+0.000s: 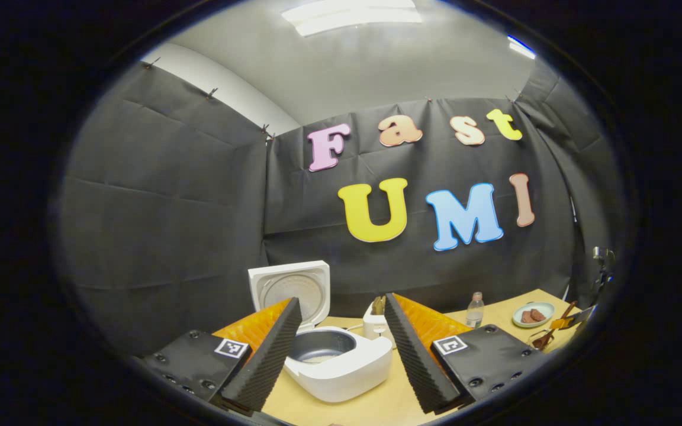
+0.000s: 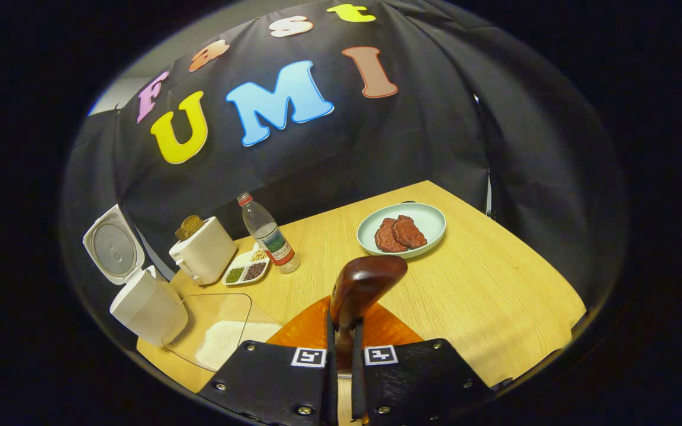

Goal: Close the left gripper, press the button to open the rice cooker; take a wooden spoon from the chopstick holder with the right hand, scoop a spoonful of rice and pour it into the rice cooker, then put the wooden spoon back into the chopstick holder.

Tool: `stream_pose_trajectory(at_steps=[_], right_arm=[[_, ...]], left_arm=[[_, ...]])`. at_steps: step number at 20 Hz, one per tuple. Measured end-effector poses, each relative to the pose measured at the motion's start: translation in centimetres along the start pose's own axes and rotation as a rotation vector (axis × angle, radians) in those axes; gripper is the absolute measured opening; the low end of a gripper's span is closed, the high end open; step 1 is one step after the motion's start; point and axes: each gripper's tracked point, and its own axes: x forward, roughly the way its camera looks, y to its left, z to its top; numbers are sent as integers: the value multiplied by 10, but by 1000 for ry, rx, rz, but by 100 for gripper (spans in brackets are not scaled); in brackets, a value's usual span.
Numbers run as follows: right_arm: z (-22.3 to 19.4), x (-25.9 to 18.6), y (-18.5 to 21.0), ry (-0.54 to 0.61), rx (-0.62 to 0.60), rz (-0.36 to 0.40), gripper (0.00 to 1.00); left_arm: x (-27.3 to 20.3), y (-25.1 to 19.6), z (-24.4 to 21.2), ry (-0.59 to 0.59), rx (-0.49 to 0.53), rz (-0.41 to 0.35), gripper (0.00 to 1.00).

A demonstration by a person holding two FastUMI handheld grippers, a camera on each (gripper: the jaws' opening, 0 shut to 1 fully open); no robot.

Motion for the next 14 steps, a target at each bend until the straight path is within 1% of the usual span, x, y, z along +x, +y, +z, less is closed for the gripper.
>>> stream_pose_trajectory(at_steps=[4,7,10,14], right_arm=[[37,-23,19,-54,-41,3,9],[65,-41,42,-118,-91,6,9],[81,-52,71,-155,-105,25,9],[84,-54,111,-167,-95,67,9]], left_arm=[[7,6,3,-31,-5,-30,96],[12,13,-1,-40,-33,-50,96],[14,25,-8,-44,-46,-61,96],[20,49,-19,-30,-57,-60,97]])
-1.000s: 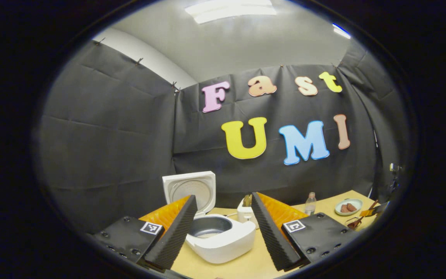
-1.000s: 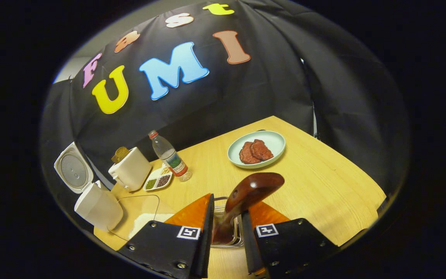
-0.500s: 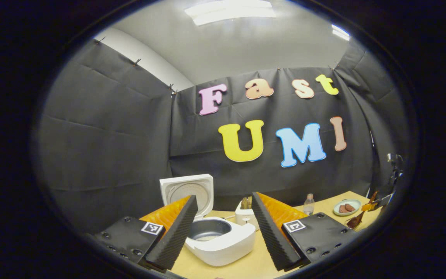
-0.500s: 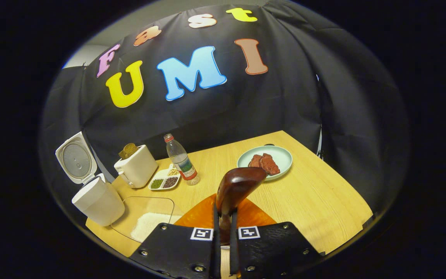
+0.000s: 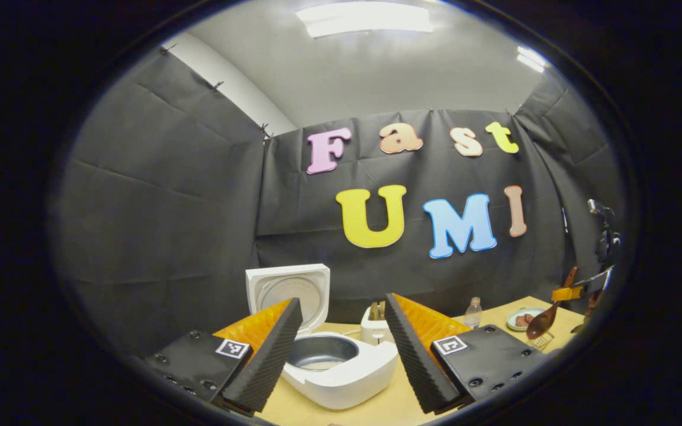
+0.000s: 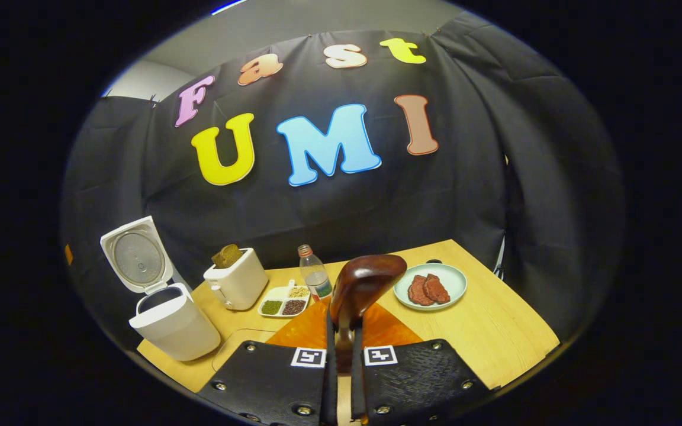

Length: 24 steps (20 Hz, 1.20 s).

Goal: Close the left gripper, press the button to open the rice cooker; take a wooden spoon from the chopstick holder with the right hand, scoop a spoonful of rice and pour it into the rice cooker, then put the wooden spoon back into the chopstick holder.

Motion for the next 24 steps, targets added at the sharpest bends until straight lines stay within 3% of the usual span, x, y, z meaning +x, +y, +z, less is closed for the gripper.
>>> stream_pose_trajectory(at_steps=[7,16,19,24], right_arm=[[-34,18,54,38,-30,50,9],[-111,52,63,130,-305,-19,9],[-125,58,70,147,-337,-34,10],[-141,60,90,175,-365,3,10]], left_arm=[[5,49,-16,27,-12,32,97],[-1,86,-33,67,21,62,97],[-2,95,-43,88,24,72,97],[1,98,-44,92,25,74,96]])
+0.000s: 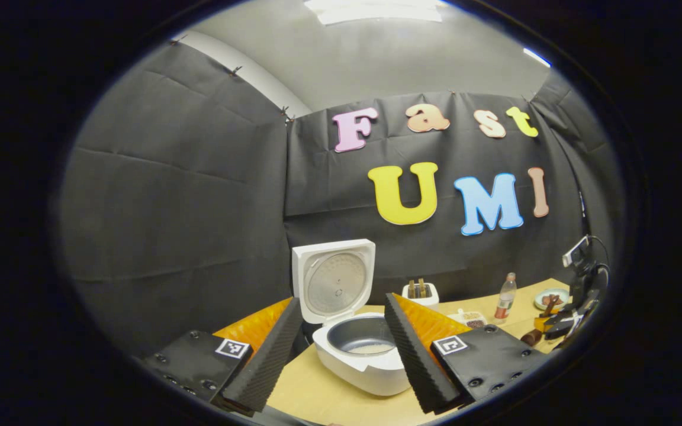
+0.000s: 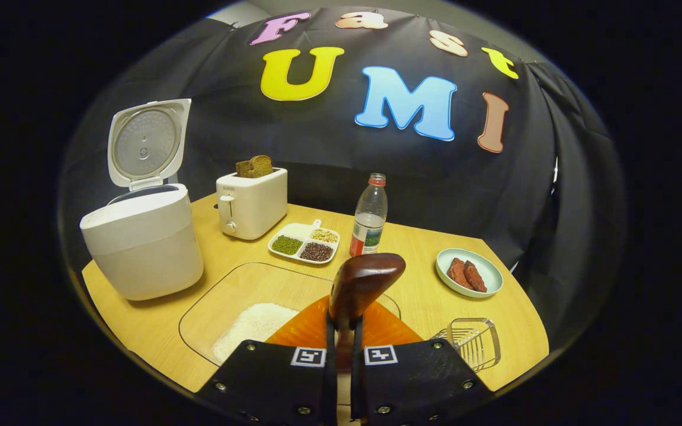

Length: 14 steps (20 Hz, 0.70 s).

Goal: Close the left gripper, press the button to open the rice cooker; take a wooden spoon from the chopstick holder with the right hand, scoop a spoonful of rice and pour it into the rice cooker, then put the wooden spoon back into the chopstick holder.

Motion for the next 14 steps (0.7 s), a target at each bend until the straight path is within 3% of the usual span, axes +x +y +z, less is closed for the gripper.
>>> stream_pose_trajectory(at_steps=[5,8,14], right_arm=[[-4,-3,36,26,61,90,9],[-3,-8,58,41,182,161,10],[-3,-7,59,85,447,191,9]], left_arm=[[-3,-1,2,-9,15,-8,96],[-4,0,2,-5,12,-7,96],[-8,7,2,-4,16,4,97]])
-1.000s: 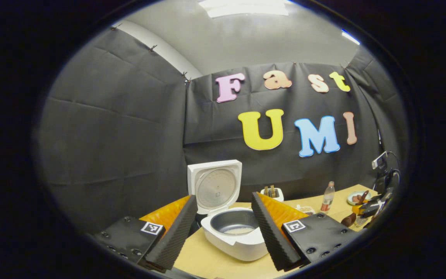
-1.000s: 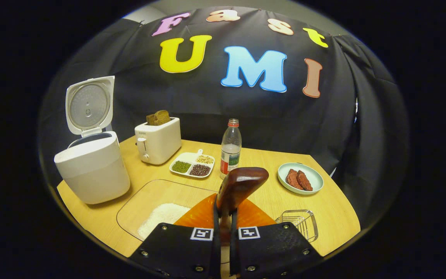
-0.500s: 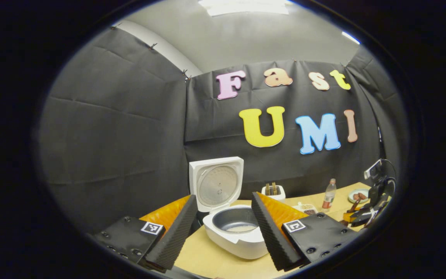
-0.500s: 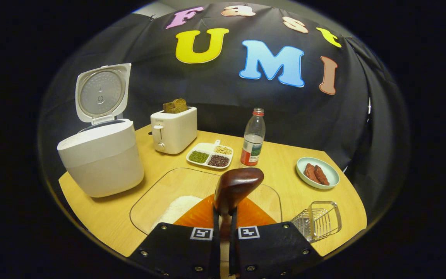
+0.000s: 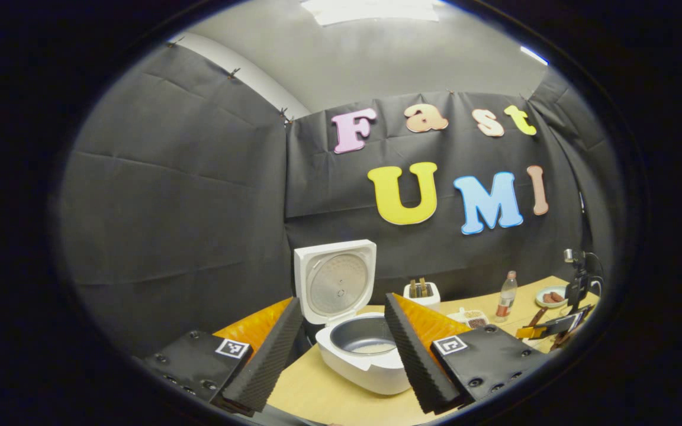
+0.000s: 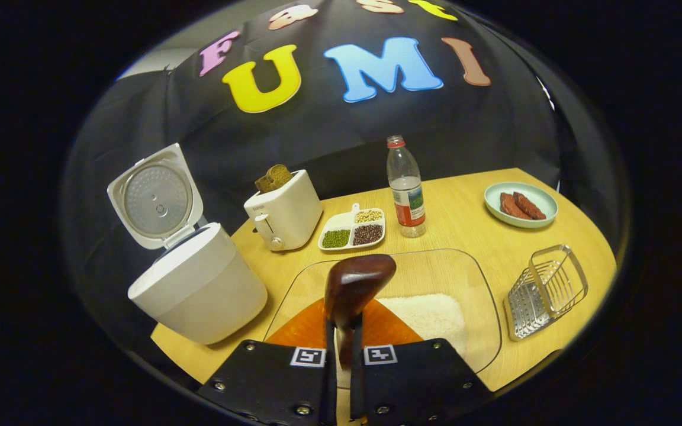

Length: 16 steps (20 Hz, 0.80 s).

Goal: Close the left gripper, press the button to open the rice cooker; take a wooden spoon from the chopstick holder with the right hand, scoop a spoonful of rice and pour it into the rice cooker, then put the wooden spoon back into the chopstick holder.

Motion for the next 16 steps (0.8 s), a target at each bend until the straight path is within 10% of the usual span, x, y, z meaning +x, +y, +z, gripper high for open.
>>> stream_pose_trajectory(at_steps=[8,16], right_arm=[[4,7,-29,24,491,37,9],[45,-10,-45,-45,660,107,9]], left_arm=[[-4,-1,7,-2,29,-11,96],[-7,1,18,-21,41,-9,96]])
